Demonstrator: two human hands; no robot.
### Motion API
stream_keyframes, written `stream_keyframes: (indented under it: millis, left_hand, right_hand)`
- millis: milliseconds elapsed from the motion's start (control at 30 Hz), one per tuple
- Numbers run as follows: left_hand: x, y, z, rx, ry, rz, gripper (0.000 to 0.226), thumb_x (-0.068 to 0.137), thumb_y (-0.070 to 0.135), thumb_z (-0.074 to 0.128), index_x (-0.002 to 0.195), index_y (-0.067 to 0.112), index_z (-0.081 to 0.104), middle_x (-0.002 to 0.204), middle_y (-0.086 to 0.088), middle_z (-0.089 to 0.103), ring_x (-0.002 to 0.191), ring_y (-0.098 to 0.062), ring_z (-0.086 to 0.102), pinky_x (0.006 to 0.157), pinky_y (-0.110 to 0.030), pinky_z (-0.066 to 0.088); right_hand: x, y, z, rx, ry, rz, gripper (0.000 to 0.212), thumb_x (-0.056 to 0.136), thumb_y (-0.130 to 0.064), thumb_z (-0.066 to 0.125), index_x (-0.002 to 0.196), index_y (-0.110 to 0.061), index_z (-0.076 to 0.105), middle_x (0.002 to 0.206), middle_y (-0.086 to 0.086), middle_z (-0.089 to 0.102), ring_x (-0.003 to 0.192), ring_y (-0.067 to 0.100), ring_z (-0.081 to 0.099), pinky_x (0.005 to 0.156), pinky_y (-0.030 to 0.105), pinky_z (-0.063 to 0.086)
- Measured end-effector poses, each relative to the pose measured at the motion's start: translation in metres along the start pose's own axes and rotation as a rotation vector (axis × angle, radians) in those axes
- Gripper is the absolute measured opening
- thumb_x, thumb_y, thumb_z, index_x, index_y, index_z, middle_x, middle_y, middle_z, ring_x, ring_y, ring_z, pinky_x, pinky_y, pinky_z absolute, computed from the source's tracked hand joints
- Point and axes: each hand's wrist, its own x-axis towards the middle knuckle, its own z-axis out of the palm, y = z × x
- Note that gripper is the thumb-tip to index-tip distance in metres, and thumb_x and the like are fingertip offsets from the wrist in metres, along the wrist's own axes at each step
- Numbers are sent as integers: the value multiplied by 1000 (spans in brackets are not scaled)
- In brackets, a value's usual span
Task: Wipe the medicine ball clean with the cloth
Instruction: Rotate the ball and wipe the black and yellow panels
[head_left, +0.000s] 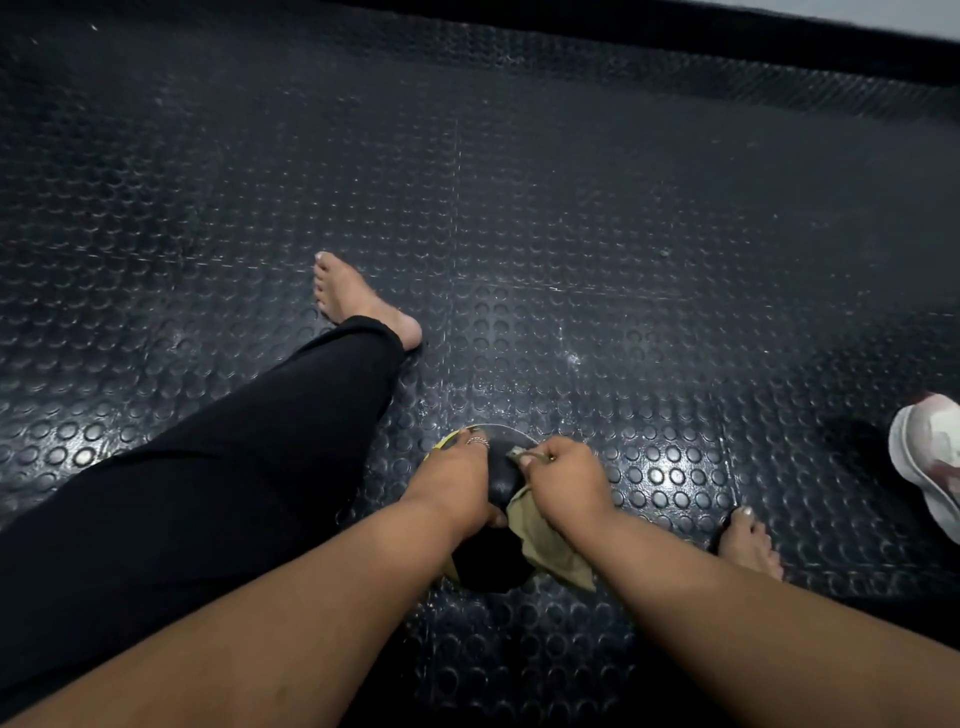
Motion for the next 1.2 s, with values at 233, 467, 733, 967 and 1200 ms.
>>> stream_keyframes:
  millis: [233, 467, 733, 967, 1200]
  left_hand:
    - [1, 0, -4, -44, -22, -29, 80, 71, 28, 86, 136, 15, 42, 135, -4, 54, 124, -27, 53, 100, -33, 43]
    - [-9, -15, -8, -115, -20, -16, 89, 75, 27, 84, 147, 20, 33, 144, -4, 47, 132, -25, 46, 108, -31, 36]
    - [-9, -11, -11, -54, 10, 50, 86, 82, 34, 77, 152, 20, 29, 159, -6, 22, 143, -28, 28, 118, -39, 27]
    - [-22, -18, -8, 157, -104, 134, 87, 86, 41, 71, 154, 35, 18, 160, 2, 16, 143, -29, 28, 114, -43, 32]
    - [-21, -22, -7, 202, -91, 65, 95, 86, 46, 69, 156, 29, 8, 163, 0, 7, 143, -30, 29, 112, -46, 36]
  right_hand:
    - [20, -3, -14, -21, -46, 23, 21, 92, -24, 55, 72, -18, 54, 75, -3, 55, 79, 20, 51, 68, 24, 35]
    - [22, 48, -29, -130, -222, 240, 38, 97, -35, 45, 127, -13, 56, 102, 8, 62, 114, 28, 56, 76, 22, 45]
    - [25, 26, -56, 151, -201, 168, 12, 72, -12, 71, 75, -9, 60, 71, 12, 64, 64, 26, 60, 57, 32, 46]
    - [19, 2, -44, 513, -372, 217, 14, 81, 11, 54, 87, -1, 57, 64, 14, 59, 51, 23, 58, 48, 26, 51]
    - [16, 13, -38, 464, -186, 323, 15, 79, 8, 56, 67, -1, 57, 56, 16, 59, 47, 26, 58, 47, 31, 50]
